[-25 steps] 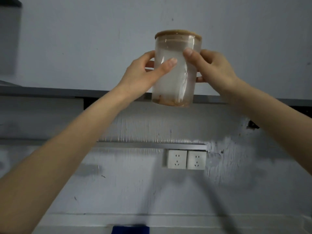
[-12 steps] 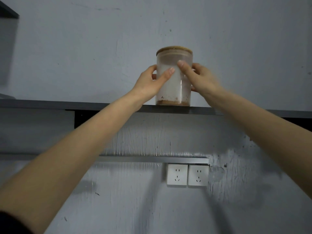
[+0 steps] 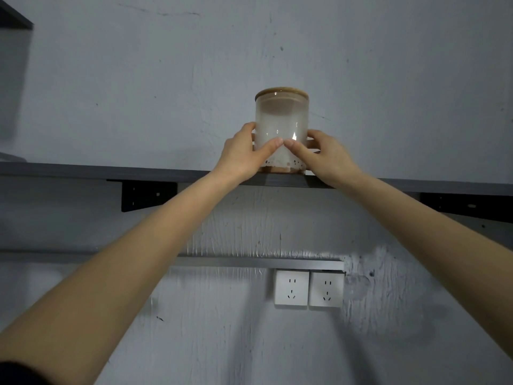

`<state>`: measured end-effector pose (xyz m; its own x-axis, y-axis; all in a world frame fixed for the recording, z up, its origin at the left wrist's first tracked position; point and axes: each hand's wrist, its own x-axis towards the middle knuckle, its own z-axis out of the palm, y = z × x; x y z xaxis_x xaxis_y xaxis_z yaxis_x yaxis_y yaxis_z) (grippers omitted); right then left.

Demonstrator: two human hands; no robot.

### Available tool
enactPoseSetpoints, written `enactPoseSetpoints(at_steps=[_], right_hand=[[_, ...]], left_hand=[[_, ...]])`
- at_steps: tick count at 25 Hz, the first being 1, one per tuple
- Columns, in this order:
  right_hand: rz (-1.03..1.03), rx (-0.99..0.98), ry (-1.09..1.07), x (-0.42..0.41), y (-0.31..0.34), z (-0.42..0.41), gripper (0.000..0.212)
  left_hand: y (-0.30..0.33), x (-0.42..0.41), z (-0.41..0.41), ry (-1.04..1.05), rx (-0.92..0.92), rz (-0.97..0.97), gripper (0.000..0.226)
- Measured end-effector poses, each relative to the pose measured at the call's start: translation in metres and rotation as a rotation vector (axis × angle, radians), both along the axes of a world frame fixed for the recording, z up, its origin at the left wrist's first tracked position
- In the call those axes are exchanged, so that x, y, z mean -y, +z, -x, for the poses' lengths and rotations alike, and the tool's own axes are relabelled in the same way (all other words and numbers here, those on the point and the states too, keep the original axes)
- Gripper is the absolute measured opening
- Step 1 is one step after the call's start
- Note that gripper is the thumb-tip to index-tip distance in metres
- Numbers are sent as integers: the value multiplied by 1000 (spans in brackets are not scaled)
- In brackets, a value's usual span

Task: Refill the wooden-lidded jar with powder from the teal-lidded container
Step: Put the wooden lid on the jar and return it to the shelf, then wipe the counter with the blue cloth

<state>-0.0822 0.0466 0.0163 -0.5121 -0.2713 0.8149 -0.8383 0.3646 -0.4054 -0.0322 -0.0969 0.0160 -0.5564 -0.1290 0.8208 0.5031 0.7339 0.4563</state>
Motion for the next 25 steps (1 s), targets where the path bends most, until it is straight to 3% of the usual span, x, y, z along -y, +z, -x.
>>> enactPoseSetpoints(at_steps=[9, 13, 16, 19, 25], right_hand=[[-45, -6, -53, 1, -4, -3, 56], [-130, -241, -287, 6, -25, -9, 60], [-140, -466, -384, 6, -59, -15, 61], [-190, -567, -378, 10, -99, -17, 62], [-290, -498, -307, 39, -191, -3, 60]], left_hand=[[-5, 1, -1, 88, 11, 132, 63], [-28, 3, -10, 240, -114, 354, 56], [-63, 9, -17, 424, -165, 450, 63], [-110, 23, -21, 489, -286, 514, 61], [-215, 58, -12, 538, -186, 514, 59]])
